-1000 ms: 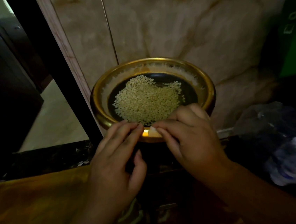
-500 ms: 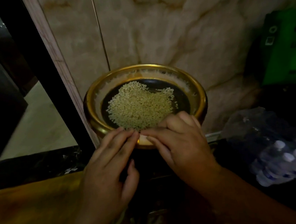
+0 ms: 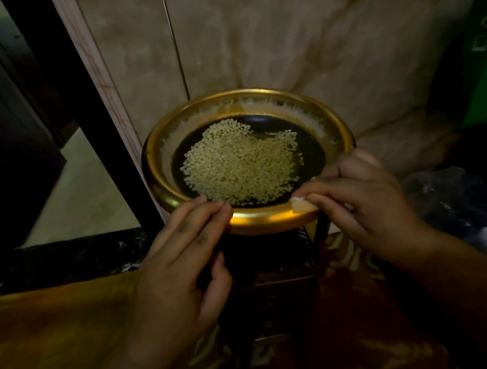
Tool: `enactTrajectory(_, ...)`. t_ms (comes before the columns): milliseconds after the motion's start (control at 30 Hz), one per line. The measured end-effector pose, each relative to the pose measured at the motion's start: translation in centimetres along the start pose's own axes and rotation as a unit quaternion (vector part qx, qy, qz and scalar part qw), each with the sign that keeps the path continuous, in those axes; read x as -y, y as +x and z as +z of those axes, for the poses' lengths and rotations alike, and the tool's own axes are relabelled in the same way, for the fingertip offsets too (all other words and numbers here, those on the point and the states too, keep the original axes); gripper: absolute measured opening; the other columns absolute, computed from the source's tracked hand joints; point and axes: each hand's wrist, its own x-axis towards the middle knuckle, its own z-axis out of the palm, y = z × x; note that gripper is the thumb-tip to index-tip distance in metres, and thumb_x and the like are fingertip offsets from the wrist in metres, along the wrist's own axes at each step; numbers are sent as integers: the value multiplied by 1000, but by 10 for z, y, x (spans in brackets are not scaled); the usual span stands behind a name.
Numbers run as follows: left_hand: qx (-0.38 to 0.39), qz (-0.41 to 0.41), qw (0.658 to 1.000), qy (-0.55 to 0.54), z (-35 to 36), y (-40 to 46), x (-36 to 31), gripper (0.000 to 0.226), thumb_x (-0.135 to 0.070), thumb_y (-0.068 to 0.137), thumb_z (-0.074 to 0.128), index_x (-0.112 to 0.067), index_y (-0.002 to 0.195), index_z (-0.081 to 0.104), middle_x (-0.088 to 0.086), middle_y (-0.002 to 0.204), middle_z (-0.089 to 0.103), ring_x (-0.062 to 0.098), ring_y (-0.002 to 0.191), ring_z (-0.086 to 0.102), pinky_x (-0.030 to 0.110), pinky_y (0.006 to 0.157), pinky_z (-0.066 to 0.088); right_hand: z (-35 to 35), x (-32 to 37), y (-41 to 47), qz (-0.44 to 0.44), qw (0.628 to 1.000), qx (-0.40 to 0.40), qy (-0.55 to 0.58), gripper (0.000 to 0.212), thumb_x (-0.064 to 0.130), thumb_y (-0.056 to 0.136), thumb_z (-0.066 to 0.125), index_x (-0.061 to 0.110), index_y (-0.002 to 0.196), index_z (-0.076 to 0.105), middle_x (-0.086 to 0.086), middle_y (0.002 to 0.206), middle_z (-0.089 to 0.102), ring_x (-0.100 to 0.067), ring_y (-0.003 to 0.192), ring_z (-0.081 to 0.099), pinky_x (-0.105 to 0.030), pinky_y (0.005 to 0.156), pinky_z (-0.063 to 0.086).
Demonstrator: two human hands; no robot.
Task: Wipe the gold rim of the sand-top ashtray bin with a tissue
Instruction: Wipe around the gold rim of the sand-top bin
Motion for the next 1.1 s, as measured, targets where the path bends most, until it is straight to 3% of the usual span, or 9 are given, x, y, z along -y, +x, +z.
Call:
enactTrajectory(333, 2, 0, 1000, 9, 0, -2, 0, 54, -15, 92, 59, -7, 145, 57, 2, 151, 55, 22, 147, 44, 32, 122, 31, -7, -15, 0, -21, 999, 3, -46, 26, 29, 99, 55, 20, 110, 77, 12, 96, 46, -8, 94, 42, -11, 88, 28)
enactTrajectory(500, 10, -19, 1000, 21, -1, -2, -2, 55, -20, 92, 57, -11, 146, 56, 1, 151, 54, 20, 148, 42, 27, 123, 27, -8, -22, -4, -24, 995, -20, -91, 25, 25, 99, 57, 17, 113, 76, -5, 92, 62, -18, 92, 51, -24, 82, 32)
enactTrajectory(600, 13, -25, 999, 20, -2, -1, -3, 56, -19, 91, 57, -11, 146, 56, -1, 150, 54, 17, 148, 41, 24, 122, 27, -13, -33, -8, -2, 993, -31, -111, 25, 23, 98, 59, 14, 114, 75, -10, 89, 61, -25, 86, 55, -24, 79, 30)
enactTrajectory(833, 12, -21, 1000, 12, -1, -2, -2, 57, -18, 91, 60, -12, 147, 54, -3, 151, 52, 20, 148, 42, 31, 122, 32, -15, -35, -8, 41, 994, -45, -86, 29, 25, 98, 58, 18, 122, 72, 4, 88, 44, -4, 82, 40, -18, 67, 30)
enactTrajectory(933, 25, -28, 999, 9, -4, -2, -3, 58, -22, 91, 62, -12, 148, 54, -3, 153, 52, 21, 149, 41, 37, 122, 35, -17, -29, -12, 97, 991, -63, -67, 29, 17, 94, 64, 16, 122, 72, -7, 89, 56, -12, 80, 52, -24, 67, 47)
enactTrajectory(1033, 25, -44, 999, -14, -10, -2, -7, 56, -25, 92, 60, -14, 146, 56, -3, 152, 54, 19, 149, 41, 39, 122, 35, -24, -17, -19, 166, 982, -84, -38, 28, 16, 95, 65, 18, 122, 71, -5, 95, 60, 2, 81, 47, -3, 73, 38)
enactTrajectory(1100, 13, -66, 997, -46, -15, 0, -13, 50, -26, 93, 59, -16, 142, 60, -4, 151, 55, 16, 149, 42, 37, 123, 34, -30, -7, -24, 196, 976, -93, -1, 27, 18, 95, 65, 24, 121, 71, 4, 95, 60, 6, 80, 48, 0, 73, 36)
